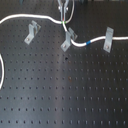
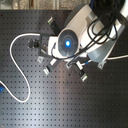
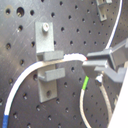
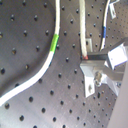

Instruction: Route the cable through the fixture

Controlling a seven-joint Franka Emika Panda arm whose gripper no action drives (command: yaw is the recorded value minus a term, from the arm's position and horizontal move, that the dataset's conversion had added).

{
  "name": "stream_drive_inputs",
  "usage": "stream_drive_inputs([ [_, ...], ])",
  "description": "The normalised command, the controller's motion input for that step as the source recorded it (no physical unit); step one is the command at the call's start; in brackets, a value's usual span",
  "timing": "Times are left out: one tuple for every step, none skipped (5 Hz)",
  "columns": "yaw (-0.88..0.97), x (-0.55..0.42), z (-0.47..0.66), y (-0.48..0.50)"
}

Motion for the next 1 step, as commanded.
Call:
stream_drive_inputs([
  [0.0, -0.084, 0.1, 0.077],
])
